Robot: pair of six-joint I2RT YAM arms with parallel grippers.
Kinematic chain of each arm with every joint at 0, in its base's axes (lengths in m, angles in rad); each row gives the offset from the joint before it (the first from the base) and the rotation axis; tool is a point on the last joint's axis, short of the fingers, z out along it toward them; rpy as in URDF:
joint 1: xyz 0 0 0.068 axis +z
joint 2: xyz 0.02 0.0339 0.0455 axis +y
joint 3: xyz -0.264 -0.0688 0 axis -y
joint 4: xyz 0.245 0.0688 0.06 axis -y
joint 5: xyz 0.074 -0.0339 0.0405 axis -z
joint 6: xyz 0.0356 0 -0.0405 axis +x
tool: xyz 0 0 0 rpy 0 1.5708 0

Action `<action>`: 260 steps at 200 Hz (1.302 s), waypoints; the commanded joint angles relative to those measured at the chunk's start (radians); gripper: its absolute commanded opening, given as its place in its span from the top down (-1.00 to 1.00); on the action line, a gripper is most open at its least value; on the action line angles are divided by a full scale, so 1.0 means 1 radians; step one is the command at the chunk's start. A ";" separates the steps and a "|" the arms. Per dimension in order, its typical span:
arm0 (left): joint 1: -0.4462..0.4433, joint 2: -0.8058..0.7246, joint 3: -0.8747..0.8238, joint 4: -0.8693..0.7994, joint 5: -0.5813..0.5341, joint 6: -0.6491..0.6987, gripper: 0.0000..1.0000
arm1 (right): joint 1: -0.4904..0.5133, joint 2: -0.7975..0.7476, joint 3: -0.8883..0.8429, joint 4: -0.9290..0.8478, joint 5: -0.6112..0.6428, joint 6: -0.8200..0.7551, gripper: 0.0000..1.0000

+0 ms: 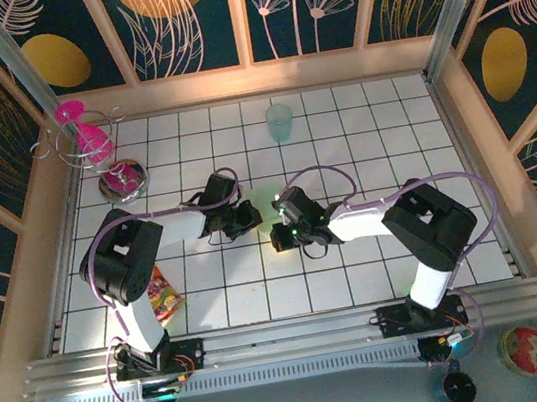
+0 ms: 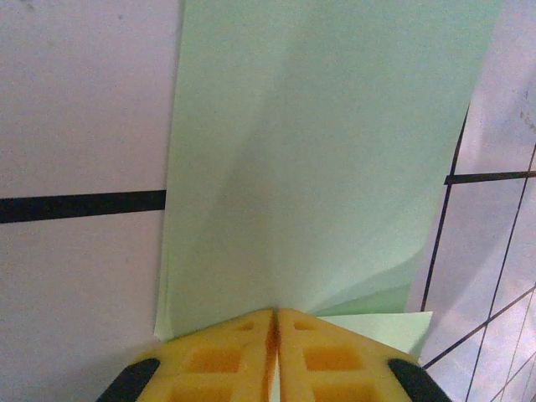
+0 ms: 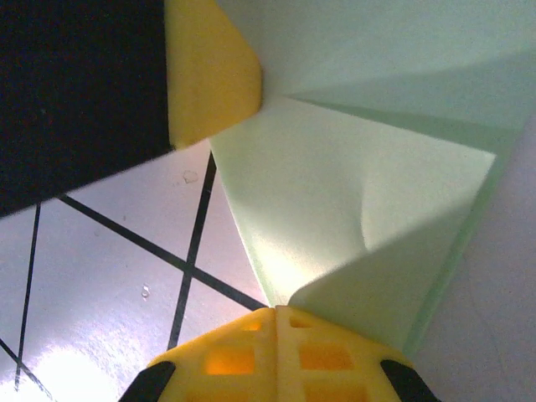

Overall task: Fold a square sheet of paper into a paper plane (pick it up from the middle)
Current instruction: Third fold the triangle at the center of the table.

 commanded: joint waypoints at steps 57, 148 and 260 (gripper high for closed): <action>0.020 0.055 -0.018 -0.099 -0.089 0.024 0.77 | -0.008 -0.189 -0.147 -0.135 -0.053 -0.043 0.96; 0.020 0.023 -0.019 -0.044 -0.039 0.004 0.76 | -0.036 -0.073 -0.003 -0.030 0.019 -0.010 1.00; -0.006 -0.168 -0.035 -0.028 -0.053 0.027 0.84 | -0.050 0.031 0.013 -0.136 0.009 -0.006 1.00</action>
